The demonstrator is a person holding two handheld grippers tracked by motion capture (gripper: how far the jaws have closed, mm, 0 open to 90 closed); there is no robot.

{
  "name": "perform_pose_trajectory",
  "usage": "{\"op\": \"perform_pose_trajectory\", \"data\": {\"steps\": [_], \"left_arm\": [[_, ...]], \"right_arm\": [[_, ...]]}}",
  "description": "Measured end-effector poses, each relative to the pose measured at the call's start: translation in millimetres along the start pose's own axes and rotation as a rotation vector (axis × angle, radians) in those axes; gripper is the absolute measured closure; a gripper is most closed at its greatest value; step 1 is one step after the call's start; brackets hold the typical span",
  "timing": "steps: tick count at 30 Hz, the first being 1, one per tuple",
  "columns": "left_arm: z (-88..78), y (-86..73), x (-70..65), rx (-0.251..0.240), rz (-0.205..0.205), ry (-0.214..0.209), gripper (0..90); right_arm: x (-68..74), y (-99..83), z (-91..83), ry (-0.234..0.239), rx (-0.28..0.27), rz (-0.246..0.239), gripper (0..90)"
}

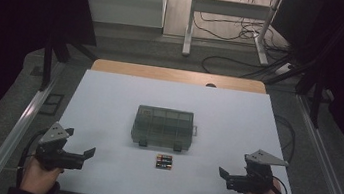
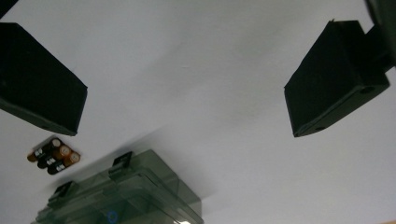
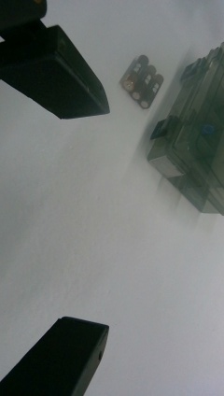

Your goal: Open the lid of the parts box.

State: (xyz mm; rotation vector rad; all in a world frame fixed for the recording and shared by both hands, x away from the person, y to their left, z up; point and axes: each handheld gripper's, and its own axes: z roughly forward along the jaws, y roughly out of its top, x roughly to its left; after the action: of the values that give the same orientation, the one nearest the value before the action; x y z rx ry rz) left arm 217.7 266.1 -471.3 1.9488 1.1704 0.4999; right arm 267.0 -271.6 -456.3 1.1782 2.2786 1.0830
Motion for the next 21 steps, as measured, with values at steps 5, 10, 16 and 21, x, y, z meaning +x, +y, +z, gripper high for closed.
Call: {"op": "perform_pose_trajectory", "data": {"steps": [5,10,16,21], "left_arm": [[0.9,0.2,1.4,-0.003,-0.004,-0.017,1.0],[2.3,0.8,1.9,0.005,-0.012,-0.010,0.9],[1.9,0.2,2.7,0.002,-0.034,0.001,0.3],[2.8,0.6,3.3,0.011,-0.044,0.005,0.3]], "right_arm": [[1.1,-0.6,-0.5,-0.007,0.002,-0.007,0.0],[1.4,-0.9,-0.8,-0.009,0.005,-0.006,0.0],[1.6,0.0,1.1,0.003,0.022,-0.012,0.0],[3.6,1.1,3.8,0.015,0.041,-0.035,0.0]]}}
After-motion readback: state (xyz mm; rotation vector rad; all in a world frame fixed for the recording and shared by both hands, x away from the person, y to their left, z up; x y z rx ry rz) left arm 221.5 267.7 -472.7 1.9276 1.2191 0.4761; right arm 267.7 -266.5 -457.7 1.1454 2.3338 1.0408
